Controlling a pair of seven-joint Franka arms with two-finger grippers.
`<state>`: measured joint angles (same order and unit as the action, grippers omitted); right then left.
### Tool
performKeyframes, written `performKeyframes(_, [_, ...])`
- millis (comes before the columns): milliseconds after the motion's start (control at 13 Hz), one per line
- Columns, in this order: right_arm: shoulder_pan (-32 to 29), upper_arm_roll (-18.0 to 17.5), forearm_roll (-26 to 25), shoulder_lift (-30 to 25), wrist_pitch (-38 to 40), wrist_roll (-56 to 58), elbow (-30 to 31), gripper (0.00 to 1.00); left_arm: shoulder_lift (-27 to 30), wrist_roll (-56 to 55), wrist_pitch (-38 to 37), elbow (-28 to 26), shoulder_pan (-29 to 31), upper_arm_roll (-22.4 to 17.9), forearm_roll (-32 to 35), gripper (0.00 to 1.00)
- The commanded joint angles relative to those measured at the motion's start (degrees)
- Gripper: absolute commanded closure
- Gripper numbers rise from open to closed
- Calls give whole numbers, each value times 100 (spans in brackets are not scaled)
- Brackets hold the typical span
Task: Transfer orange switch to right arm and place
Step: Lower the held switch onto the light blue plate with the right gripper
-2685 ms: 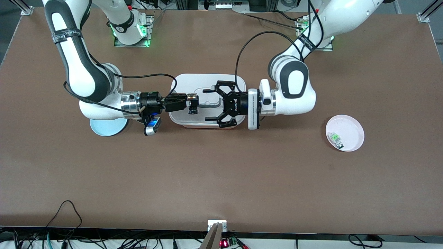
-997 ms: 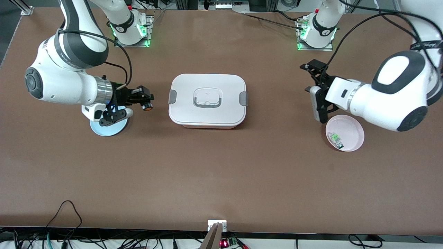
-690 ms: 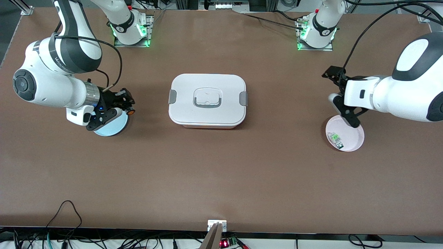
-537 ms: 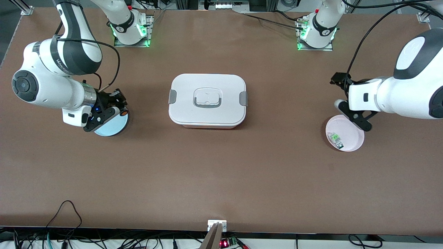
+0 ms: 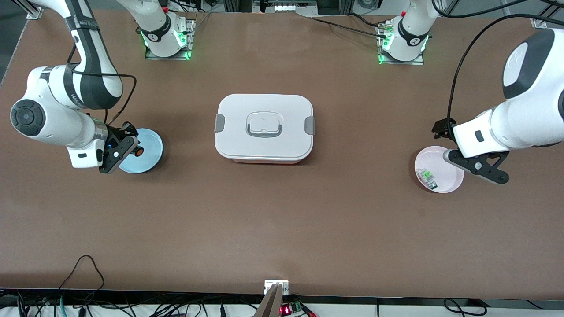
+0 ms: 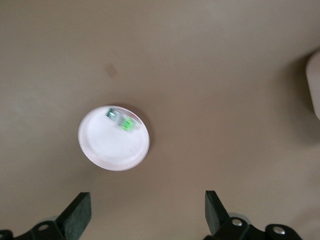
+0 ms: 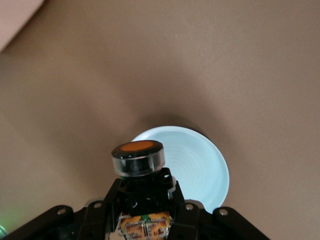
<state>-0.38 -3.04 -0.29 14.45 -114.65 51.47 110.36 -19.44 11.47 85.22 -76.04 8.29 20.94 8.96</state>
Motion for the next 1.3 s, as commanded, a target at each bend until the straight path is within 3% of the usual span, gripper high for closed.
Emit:
performKeyframes(0, [-181, -74, -296, -118, -346, 644, 381, 86, 1310, -423, 943, -1632, -668, -1289, -900, 0])
performKeyframes(77, [-190, -74, -340, -118, -382, 828, 460, 86, 1346, -783, 970, -1686, -1011, -1772, -1279, 0])
performKeyframes(153, [-207, -74, -480, -127, -478, 995, 530, 86, 1424, -865, 996, -1695, -1153, -1882, -1256, 0])
performKeyframes(384, [-277, -66, -727, -145, -1065, 1417, 890, 85, 2081, -874, 1136, -2281, -1469, -1953, -581, 0])
performKeyframes(537, [-322, -65, -754, -127, -1514, 1620, 1162, 85, 2435, -1014, 1181, -2609, -1419, -1953, -570, 0])
performKeyframes(767, [-392, -65, -754, -109, -2296, 2067, 1637, 85, 2401, -980, 1111, -2451, -1199, -1909, -632, 0])
performKeyframes(1227, [-532, -65, -754, 57, -2947, 2797, 1971, 85, 2374, -997, 874, -2187, -1277, -1796, -641, 0])
